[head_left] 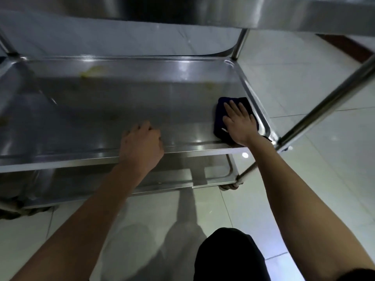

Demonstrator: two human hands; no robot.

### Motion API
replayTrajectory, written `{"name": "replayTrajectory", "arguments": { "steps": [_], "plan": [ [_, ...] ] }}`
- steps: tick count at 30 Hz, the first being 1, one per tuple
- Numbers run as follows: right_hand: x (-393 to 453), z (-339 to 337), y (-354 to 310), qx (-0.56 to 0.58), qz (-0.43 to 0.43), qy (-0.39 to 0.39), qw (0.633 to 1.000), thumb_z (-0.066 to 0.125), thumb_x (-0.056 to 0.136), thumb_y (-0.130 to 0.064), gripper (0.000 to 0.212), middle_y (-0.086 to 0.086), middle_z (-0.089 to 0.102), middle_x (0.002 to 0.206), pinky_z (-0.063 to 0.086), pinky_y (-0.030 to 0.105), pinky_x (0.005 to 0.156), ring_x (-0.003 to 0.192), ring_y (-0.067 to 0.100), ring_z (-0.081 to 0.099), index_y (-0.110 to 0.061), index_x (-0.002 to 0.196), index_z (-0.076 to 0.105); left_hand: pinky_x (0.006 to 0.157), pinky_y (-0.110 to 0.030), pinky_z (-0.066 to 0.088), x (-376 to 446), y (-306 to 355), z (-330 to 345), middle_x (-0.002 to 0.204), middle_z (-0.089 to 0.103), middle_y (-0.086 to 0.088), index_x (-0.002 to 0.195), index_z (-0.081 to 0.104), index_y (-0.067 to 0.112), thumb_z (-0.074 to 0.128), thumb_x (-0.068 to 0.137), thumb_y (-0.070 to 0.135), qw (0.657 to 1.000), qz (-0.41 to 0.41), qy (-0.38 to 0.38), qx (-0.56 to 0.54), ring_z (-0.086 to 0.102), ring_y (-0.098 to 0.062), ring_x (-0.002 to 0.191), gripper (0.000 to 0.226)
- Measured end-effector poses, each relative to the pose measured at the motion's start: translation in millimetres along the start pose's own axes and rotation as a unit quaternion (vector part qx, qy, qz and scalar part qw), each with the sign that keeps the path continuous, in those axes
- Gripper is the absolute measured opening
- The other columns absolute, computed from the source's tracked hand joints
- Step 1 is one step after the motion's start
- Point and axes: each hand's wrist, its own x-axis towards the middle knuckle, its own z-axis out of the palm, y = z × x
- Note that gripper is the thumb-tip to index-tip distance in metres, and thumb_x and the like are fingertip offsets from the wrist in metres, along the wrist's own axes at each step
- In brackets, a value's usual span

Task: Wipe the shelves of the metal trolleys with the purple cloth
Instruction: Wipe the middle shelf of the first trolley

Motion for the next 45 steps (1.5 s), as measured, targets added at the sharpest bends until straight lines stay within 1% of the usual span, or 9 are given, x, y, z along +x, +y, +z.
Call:
{"name": "replayTrajectory", "arguments": {
  "steps": [4,8,11,20,24,30,36,42,45],
  "plan": [
    [-1.1,-9.0,38.8,0.037,0.085,-0.002,0.996,0.031,0.106,-0.036,0.059,-0.004,-0.002,0.169,0.005,0.057,0.122,0.155,0.023,-0.007,-0.022,0.160,0.016,0.084,-0.040,0.048,0.9,-1.3,1.4,0.106,0.061,-0.003,0.098,0.075,0.020,0.056,0.087,0.020,1.000,-0.007,0.011,-0.007,0.059,-0.030,0.101,0.021],
    [1.1,-6.8,36.9,-0.011,0.067,-0.023,0.997,0.036,0.106,-0.040,0.058,-0.003,-0.007,0.169,0.001,0.059,0.121,0.154,0.026,-0.013,-0.018,0.158,0.023,0.081,-0.038,0.044,-0.3,-4.6,4.6,0.101,0.063,-0.001,0.094,0.075,0.020,0.057,0.087,0.017,0.999,-0.001,0.031,-0.016,0.059,-0.028,0.096,0.020],
    [-2.6,-8.6,25.7,0.031,0.082,-0.020,0.996,0.033,0.106,-0.040,0.064,-0.003,-0.009,0.169,-0.002,0.060,0.121,0.154,0.026,-0.014,-0.023,0.162,0.006,0.081,-0.039,0.047,-5.2,-10.3,5.0,0.100,0.065,0.000,0.094,0.075,0.019,0.058,0.087,0.013,0.998,0.008,0.049,-0.034,0.061,-0.028,0.093,0.019],
    [11.4,9.0,-76.7,-0.019,-0.040,-0.035,0.998,0.034,0.107,-0.043,0.059,-0.002,-0.011,0.169,0.000,0.063,0.120,0.153,0.028,-0.017,-0.020,0.159,0.020,0.085,-0.039,0.053,-11.3,-43.7,-12.7,0.109,0.068,0.001,0.103,0.075,0.020,0.052,0.093,0.022,0.990,0.091,0.050,-0.090,0.062,-0.024,0.101,0.025],
    [17.6,14.7,-127.7,0.013,-0.059,-0.035,0.998,0.032,0.107,-0.043,0.063,-0.003,-0.014,0.168,-0.001,0.061,0.121,0.153,0.026,-0.017,-0.024,0.161,0.006,0.068,-0.036,0.054,-22.8,-81.2,-26.0,0.086,0.066,-0.001,0.077,0.073,0.015,0.043,0.084,0.025,0.988,0.027,0.131,-0.079,0.062,-0.023,0.084,0.033],
    [23.4,25.7,-215.1,0.037,-0.112,-0.029,0.993,0.024,0.106,-0.043,0.061,-0.004,-0.008,0.169,-0.001,0.059,0.120,0.154,0.025,-0.012,-0.025,0.161,0.002,0.059,-0.024,0.029,-40.8,-112.5,-31.1,0.076,0.066,0.004,0.067,0.072,0.017,0.056,0.078,0.014,0.996,-0.008,0.083,-0.020,0.059,-0.022,0.064,0.020],
    [29.5,37.8,-279.2,0.043,-0.173,-0.037,0.983,0.020,0.106,-0.043,0.059,-0.008,-0.007,0.169,-0.001,0.058,0.120,0.154,0.022,-0.012,-0.028,0.161,0.004,0.056,-0.027,0.037,-52.4,-126.7,-27.0,0.075,0.064,0.002,0.075,0.076,0.017,0.048,0.076,0.013,0.993,0.025,0.098,-0.064,0.057,-0.023,0.066,0.028],
    [23.5,35.1,-269.6,0.067,-0.164,-0.008,0.984,0.020,0.107,-0.042,0.057,-0.007,0.001,0.169,0.002,0.050,0.123,0.155,0.017,-0.005,-0.026,0.161,0.011,0.069,-0.034,0.050,-49.9,-120.5,-33.0,0.090,0.064,0.005,0.088,0.077,0.020,0.054,0.084,0.013,0.998,-0.004,0.030,-0.061,0.058,-0.018,0.084,0.024],
    [24.4,36.1,-255.4,0.065,-0.169,0.000,0.984,0.021,0.107,-0.041,0.057,-0.006,0.001,0.169,0.003,0.050,0.122,0.155,0.017,-0.004,-0.026,0.161,0.011,0.063,-0.033,0.047,-45.3,-110.7,-34.8,0.080,0.056,0.004,0.077,0.070,0.014,0.056,0.083,0.013,0.999,-0.006,0.020,-0.044,0.050,-0.017,0.071,0.016]
  ]
}}
